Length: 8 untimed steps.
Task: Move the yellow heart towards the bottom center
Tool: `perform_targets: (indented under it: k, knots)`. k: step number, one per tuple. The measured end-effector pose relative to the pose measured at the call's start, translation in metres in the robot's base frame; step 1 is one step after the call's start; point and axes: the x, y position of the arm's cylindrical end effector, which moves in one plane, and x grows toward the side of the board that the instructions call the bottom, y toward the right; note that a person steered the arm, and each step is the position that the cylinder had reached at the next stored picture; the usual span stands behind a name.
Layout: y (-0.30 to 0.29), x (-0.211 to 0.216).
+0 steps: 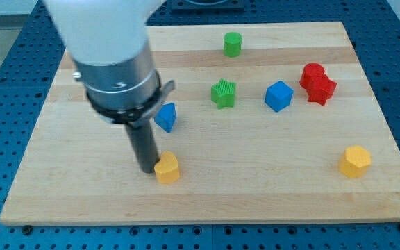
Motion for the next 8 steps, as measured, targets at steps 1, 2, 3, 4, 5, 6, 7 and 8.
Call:
perform_targets:
  k: [1, 2, 3, 4, 5, 6, 7, 8]
  knots:
    - [0.044, 0.000]
    - [0.063, 0.000]
    - [0.061, 0.000]
    - [0.061, 0.000]
    - [0.079, 0.000]
    - [0.113, 0.000]
    - [0.075, 0.000]
    - [0.004, -0.010]
